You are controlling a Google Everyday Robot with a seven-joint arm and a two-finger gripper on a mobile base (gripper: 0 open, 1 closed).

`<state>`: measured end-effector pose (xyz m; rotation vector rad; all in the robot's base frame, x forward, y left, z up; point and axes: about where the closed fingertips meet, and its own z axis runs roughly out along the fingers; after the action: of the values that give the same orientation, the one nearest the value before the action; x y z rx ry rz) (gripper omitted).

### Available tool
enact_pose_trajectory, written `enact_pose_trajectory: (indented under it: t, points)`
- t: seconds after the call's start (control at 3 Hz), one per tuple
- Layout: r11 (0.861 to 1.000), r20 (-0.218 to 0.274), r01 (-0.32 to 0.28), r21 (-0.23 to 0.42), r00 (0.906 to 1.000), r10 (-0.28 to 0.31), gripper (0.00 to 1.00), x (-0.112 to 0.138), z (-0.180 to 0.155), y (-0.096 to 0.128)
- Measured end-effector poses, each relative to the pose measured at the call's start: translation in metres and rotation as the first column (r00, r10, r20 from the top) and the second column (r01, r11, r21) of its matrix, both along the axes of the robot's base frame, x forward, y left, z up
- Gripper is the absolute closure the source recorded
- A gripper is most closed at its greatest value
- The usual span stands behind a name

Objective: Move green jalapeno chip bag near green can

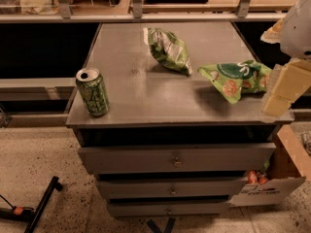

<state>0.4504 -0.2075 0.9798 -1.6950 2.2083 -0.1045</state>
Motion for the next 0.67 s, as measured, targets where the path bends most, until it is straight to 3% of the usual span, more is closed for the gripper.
enact_pose_trajectory:
  t: [0.67]
  points:
    - [0.998,0.075,-0.052,-0.029,0.9957,0.054,0.0,0.074,0.005,0.044]
